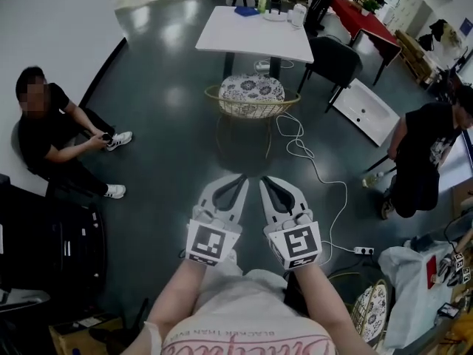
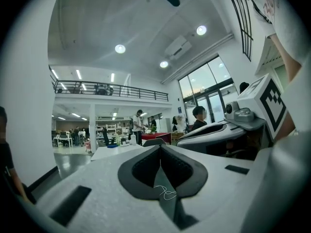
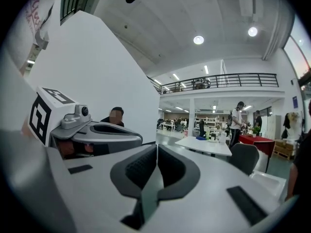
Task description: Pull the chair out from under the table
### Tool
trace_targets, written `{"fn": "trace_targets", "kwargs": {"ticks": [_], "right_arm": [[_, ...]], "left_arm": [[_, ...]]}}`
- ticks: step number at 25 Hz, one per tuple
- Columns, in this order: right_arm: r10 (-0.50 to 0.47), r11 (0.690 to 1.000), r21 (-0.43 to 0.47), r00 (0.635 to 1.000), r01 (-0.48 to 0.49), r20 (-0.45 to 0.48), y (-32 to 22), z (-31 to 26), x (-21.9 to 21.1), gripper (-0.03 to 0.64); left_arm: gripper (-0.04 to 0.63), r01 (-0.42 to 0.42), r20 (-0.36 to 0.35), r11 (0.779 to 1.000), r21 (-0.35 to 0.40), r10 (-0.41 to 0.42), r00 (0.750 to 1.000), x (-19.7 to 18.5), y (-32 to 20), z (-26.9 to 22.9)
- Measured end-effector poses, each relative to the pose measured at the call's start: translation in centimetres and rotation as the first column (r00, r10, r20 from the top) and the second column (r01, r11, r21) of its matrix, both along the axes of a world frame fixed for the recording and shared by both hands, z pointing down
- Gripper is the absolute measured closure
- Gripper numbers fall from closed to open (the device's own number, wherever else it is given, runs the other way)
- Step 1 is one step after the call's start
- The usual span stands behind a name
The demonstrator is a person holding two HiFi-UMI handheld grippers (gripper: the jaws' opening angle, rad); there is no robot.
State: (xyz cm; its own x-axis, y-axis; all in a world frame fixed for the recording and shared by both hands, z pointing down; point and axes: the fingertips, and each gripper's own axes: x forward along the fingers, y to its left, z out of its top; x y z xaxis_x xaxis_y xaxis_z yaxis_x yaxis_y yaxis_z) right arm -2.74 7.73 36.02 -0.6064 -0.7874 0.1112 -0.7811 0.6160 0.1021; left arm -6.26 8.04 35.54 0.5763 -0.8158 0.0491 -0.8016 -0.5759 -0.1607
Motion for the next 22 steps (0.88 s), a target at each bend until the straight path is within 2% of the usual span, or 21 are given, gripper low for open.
{"fn": "trace_targets", "kwargs": {"ticks": [8, 15, 17, 19, 20, 21, 22], "right_arm": [[-0.002, 1.000, -0.019, 1.000, 0.001, -0.015, -5.2, 0.8, -1.7, 0.611], [-0.019, 0.999, -0.032, 1.000, 0.019, -0.002, -9.7, 1.6, -1.9, 0.609], [-0.026, 0.999, -0.042, 1.000, 0.026, 0.004, -11.4, 2.0, -2.0, 0.609], [-0.047, 0.997, -0.057, 0.999, 0.048, 0.004, -13.3, 2.6, -2.1, 0.604], [-0.067, 0.995, -0.070, 0.998, 0.067, 0.002, -14.3, 3.0, -2.2, 0.561], [-0.087, 0.993, -0.085, 0.996, 0.086, -0.001, -15.4, 3.5, -2.1, 0.472], [-0.103, 0.990, -0.098, 0.995, 0.102, -0.005, -16.5, 3.9, -2.0, 0.442]], "left_arm": [[0.589, 0.025, -0.030, 0.999, -0.036, -0.026, 0.999, -2.4, -5.7, 0.9], [0.586, 0.027, -0.022, 0.998, -0.062, -0.028, 0.999, -2.5, -10.3, 2.0], [0.564, 0.031, -0.012, 0.997, -0.071, -0.032, 0.999, -2.6, -12.0, 2.4], [0.509, 0.034, -0.002, 0.996, -0.088, -0.034, 0.999, -2.7, -13.9, 3.0], [0.493, 0.036, 0.003, 0.995, -0.093, -0.036, 0.999, -2.6, -15.1, 3.3], [0.491, 0.038, 0.009, 0.995, -0.095, -0.037, 0.999, -2.4, -16.2, 3.5], [0.491, 0.039, 0.017, 0.995, -0.095, -0.038, 0.999, -2.1, -17.4, 3.8]]}}
